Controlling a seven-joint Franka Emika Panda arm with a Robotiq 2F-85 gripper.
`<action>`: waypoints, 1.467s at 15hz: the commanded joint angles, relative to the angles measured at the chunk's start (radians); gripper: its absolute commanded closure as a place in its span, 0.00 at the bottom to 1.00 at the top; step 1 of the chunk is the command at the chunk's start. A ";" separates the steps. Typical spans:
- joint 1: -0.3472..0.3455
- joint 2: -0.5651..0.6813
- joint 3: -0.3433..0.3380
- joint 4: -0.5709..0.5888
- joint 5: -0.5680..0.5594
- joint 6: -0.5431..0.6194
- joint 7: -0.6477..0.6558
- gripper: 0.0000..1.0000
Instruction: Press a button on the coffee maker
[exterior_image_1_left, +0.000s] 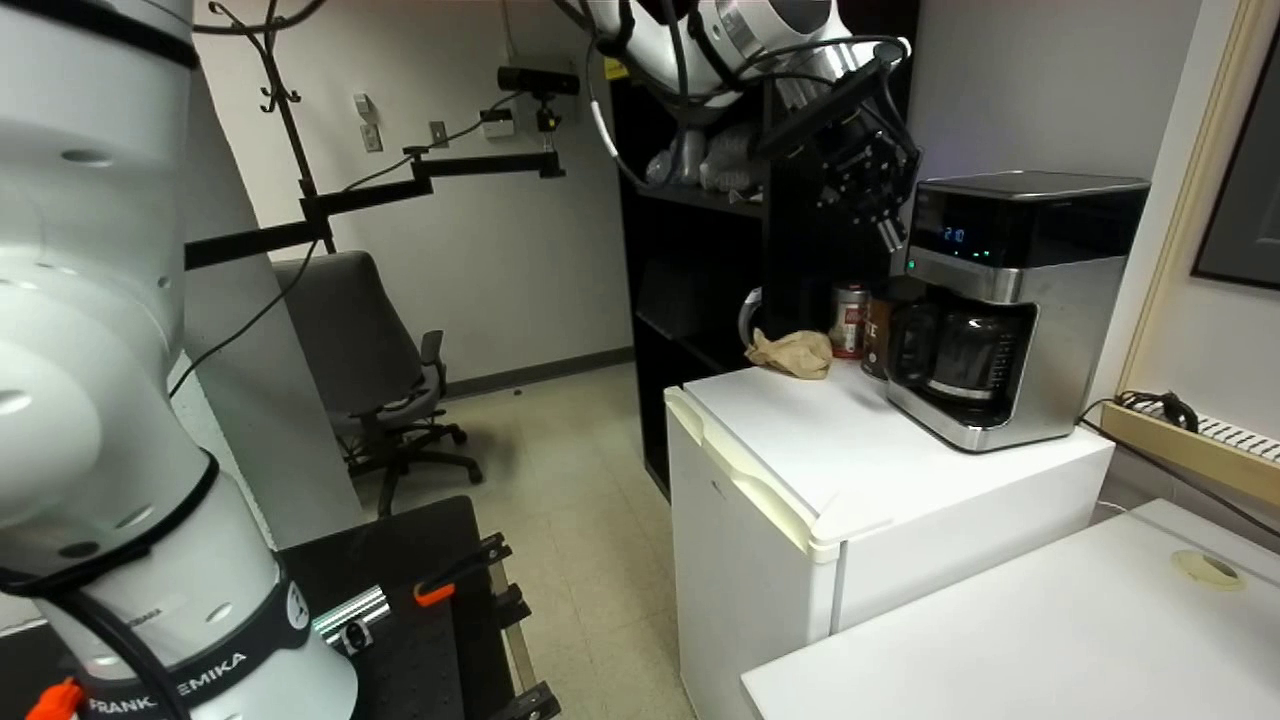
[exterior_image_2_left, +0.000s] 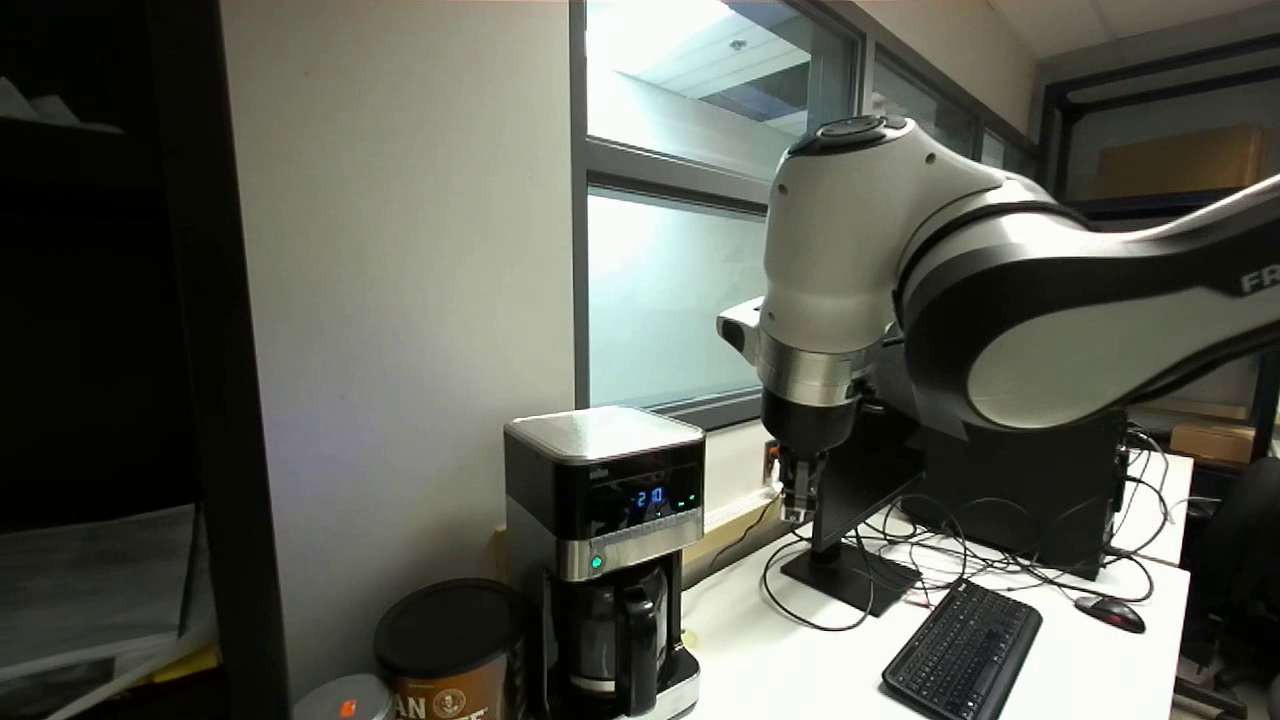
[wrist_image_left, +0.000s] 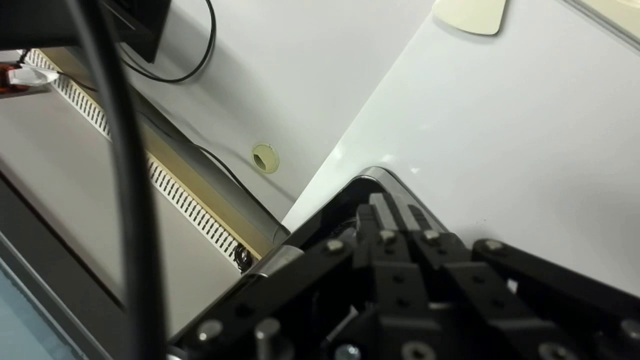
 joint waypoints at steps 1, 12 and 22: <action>0.023 0.119 -0.042 0.164 -0.011 0.001 -0.013 1.00; 0.028 0.319 -0.113 0.403 0.012 0.076 -0.007 1.00; 0.046 0.388 -0.144 0.446 0.017 0.161 -0.007 1.00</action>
